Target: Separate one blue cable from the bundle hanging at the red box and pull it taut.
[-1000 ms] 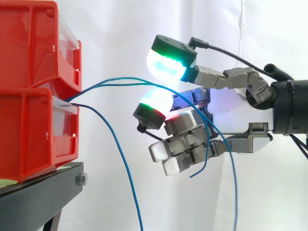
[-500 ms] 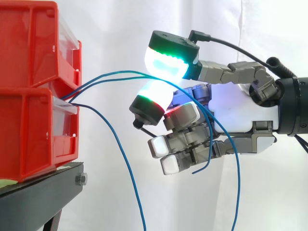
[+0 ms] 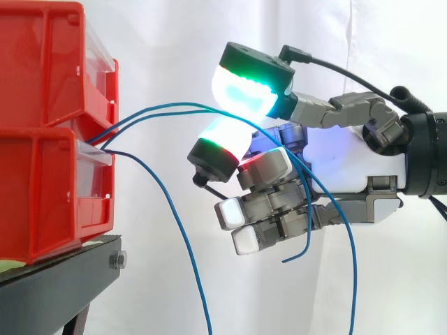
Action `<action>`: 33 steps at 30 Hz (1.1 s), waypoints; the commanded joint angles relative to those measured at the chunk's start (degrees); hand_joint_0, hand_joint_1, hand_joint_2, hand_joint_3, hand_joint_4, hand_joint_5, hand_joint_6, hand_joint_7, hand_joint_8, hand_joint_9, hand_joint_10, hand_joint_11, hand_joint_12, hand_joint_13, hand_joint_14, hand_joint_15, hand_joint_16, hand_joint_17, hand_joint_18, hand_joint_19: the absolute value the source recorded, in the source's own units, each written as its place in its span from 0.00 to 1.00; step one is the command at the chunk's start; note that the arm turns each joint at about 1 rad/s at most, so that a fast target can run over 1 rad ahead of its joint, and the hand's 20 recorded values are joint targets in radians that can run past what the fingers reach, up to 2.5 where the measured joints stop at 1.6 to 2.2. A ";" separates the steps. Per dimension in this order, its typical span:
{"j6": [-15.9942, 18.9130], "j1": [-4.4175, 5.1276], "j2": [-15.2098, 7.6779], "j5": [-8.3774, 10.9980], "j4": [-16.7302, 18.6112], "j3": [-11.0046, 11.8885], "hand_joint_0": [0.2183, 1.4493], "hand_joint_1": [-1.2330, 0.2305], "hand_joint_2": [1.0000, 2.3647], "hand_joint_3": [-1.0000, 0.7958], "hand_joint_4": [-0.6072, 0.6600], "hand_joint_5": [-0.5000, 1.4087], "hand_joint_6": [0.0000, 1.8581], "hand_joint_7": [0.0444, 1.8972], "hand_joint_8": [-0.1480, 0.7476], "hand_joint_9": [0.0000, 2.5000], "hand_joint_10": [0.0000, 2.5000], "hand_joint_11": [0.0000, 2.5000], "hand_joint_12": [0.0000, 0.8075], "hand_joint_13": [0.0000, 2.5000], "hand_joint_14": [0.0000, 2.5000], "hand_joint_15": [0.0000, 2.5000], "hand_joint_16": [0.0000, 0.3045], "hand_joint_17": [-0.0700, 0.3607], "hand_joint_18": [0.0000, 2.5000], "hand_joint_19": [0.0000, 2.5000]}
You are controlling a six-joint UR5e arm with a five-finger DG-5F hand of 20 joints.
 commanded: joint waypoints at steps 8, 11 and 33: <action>0.50 0.00 -0.01 0.00 -0.11 0.00 0.36 0.20 0.00 0.28 0.57 0.18 0.50 0.70 0.54 0.50 0.01 0.54 0.44 0.41 0.01 0.28 0.15 0.41 0.32 0.22; 0.76 0.00 -0.01 0.00 -0.11 0.00 0.36 0.25 0.00 0.28 0.57 0.18 0.50 0.71 0.55 0.51 0.01 0.54 0.44 0.42 0.01 0.28 0.15 0.41 0.32 0.23; 1.20 0.00 -0.01 0.00 -0.11 0.00 0.32 0.49 0.00 0.30 0.59 0.18 0.46 0.67 0.54 0.49 0.01 0.50 0.46 0.40 0.01 0.28 0.17 0.43 0.30 0.26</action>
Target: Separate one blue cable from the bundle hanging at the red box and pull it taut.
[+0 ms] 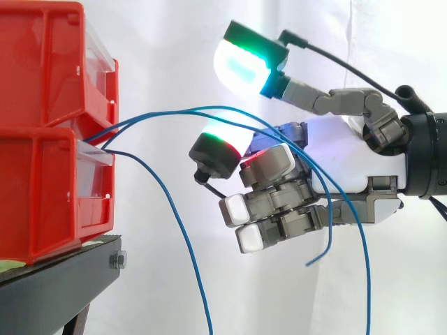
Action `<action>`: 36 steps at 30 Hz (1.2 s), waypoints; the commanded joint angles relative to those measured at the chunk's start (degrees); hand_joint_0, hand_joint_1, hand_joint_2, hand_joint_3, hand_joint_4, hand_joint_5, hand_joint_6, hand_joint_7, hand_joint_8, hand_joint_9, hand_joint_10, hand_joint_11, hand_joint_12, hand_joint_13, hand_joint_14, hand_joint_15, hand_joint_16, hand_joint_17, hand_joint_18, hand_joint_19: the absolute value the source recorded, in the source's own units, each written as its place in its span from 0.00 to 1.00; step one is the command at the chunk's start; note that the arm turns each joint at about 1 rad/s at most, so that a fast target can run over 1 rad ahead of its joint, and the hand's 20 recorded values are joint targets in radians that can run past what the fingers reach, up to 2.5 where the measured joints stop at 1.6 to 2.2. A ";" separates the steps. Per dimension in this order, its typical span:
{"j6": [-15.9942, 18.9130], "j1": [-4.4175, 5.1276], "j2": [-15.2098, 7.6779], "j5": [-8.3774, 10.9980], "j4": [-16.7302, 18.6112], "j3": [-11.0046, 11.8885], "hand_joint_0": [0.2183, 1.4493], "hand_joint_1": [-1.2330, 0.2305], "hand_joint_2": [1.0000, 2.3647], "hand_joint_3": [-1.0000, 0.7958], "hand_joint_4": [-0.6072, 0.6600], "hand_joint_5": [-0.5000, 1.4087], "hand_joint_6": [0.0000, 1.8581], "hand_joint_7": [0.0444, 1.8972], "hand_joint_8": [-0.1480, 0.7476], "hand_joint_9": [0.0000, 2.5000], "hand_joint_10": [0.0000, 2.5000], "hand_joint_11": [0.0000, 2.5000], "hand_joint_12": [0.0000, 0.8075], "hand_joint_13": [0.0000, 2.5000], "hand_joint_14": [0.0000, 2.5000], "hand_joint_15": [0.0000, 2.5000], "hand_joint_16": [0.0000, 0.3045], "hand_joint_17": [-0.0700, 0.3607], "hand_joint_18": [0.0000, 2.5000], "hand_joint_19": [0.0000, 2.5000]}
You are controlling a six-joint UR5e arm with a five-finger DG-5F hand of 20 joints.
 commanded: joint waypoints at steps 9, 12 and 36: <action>0.00 0.00 0.00 0.00 0.00 0.00 0.33 0.35 0.01 0.38 0.61 0.17 0.49 0.64 0.54 0.48 0.01 0.51 0.46 0.40 0.01 0.28 0.17 0.44 0.30 0.25; 0.00 0.00 0.00 0.09 0.00 0.00 0.29 0.42 0.00 0.29 0.62 0.16 0.49 0.61 0.55 0.48 0.01 0.51 0.47 0.40 0.01 0.28 0.18 0.44 0.31 0.25; 0.00 0.09 0.00 0.53 0.27 0.00 0.33 0.33 0.01 0.43 0.58 0.18 0.49 0.68 0.55 0.51 0.01 0.53 0.46 0.42 0.01 0.29 0.17 0.44 0.31 0.25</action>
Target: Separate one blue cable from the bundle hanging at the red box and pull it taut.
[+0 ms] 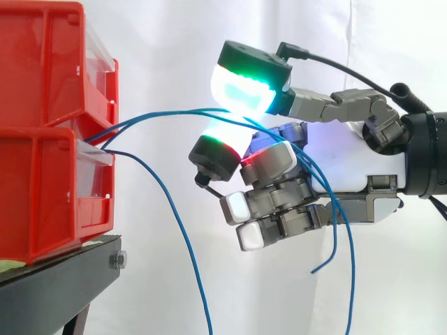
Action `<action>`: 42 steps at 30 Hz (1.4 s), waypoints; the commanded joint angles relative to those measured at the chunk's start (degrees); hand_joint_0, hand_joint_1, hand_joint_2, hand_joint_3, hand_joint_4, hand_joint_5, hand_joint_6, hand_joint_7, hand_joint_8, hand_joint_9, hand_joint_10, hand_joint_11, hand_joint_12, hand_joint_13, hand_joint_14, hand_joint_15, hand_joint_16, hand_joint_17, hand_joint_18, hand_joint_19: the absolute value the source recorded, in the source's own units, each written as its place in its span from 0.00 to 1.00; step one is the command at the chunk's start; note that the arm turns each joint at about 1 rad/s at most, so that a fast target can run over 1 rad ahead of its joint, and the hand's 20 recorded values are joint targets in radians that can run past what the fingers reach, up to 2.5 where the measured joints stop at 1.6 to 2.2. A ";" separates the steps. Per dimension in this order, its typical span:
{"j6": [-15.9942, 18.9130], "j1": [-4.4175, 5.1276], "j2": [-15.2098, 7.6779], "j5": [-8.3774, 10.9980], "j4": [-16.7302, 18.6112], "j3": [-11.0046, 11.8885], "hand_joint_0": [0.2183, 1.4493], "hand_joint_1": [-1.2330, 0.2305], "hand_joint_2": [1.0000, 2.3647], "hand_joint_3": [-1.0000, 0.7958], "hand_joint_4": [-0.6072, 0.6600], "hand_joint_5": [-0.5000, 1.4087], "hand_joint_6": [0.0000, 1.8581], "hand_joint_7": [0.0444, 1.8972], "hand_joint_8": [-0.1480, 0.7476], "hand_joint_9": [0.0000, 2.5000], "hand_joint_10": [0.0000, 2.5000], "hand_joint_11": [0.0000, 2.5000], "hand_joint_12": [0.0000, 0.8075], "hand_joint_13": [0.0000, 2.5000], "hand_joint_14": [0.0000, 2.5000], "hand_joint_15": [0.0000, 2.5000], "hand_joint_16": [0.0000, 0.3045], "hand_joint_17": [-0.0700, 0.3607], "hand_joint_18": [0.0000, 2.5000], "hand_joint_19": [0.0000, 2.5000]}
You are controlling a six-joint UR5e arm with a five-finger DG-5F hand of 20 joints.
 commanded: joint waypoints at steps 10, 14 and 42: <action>0.00 0.08 0.00 0.11 0.03 0.00 0.37 0.32 0.01 0.41 0.55 0.17 0.50 0.68 0.55 0.48 0.01 0.51 0.46 0.39 0.01 0.28 0.17 0.43 0.30 0.24; 0.00 0.08 0.00 0.11 0.03 0.00 0.31 0.36 0.00 0.28 0.60 0.17 0.49 0.62 0.54 0.47 0.01 0.50 0.47 0.38 0.01 0.28 0.17 0.44 0.29 0.24; 0.44 0.08 0.00 0.11 0.03 0.00 0.32 0.34 0.01 0.51 0.59 0.19 0.50 0.72 0.57 0.49 0.01 0.50 0.49 0.39 0.01 0.27 0.19 0.46 0.31 0.24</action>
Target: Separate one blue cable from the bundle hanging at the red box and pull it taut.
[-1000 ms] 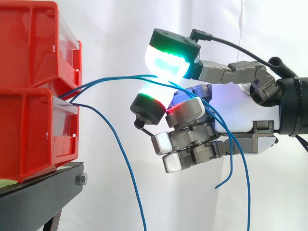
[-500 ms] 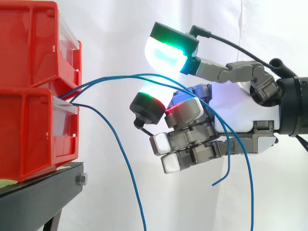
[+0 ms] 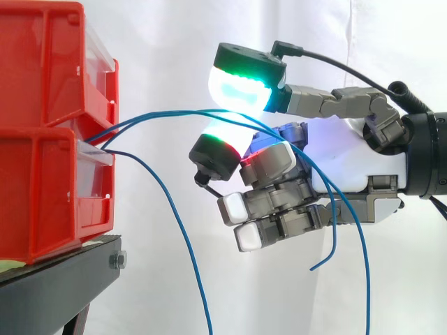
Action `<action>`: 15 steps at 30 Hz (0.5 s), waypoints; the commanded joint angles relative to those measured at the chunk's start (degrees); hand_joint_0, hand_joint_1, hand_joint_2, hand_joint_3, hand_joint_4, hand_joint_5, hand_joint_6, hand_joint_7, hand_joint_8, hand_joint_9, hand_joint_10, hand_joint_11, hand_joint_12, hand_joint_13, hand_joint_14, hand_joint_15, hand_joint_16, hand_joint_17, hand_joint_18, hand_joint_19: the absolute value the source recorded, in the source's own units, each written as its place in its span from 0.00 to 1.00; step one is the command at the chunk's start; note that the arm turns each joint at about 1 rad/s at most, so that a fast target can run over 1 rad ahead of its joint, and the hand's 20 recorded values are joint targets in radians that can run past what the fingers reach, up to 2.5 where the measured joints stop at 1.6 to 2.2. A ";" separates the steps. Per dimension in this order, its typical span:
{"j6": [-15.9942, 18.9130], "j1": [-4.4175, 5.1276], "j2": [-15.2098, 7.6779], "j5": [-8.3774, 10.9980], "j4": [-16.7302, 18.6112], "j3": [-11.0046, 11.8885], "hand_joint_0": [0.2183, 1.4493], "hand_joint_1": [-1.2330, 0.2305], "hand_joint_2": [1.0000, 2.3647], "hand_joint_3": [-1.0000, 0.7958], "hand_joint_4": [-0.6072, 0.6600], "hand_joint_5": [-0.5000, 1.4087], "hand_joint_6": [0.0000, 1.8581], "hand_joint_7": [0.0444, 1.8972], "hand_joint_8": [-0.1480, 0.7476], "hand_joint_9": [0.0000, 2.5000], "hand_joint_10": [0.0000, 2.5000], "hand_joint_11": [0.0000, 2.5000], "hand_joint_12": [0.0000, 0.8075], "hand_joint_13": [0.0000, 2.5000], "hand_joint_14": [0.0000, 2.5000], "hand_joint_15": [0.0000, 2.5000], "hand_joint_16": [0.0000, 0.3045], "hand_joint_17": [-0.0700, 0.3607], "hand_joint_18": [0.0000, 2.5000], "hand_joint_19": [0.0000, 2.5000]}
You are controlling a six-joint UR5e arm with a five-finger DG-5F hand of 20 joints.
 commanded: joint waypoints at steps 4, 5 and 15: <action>1.41 0.09 0.00 0.00 -0.17 0.00 0.33 0.35 0.01 0.51 0.59 0.19 0.50 0.71 0.57 0.49 0.01 0.51 0.49 0.40 0.01 0.28 0.18 0.45 0.31 0.24; 1.77 0.09 0.00 0.00 -0.35 -0.09 0.33 0.35 0.01 0.51 0.59 0.19 0.50 0.71 0.57 0.51 0.01 0.54 0.49 0.41 0.01 0.30 0.18 0.44 0.33 0.25; 2.03 0.44 0.00 -0.26 -4.39 -0.18 0.35 0.36 0.02 0.49 0.60 0.18 0.50 0.69 0.56 0.37 0.00 0.53 0.42 0.39 0.01 0.30 0.13 0.37 0.33 0.21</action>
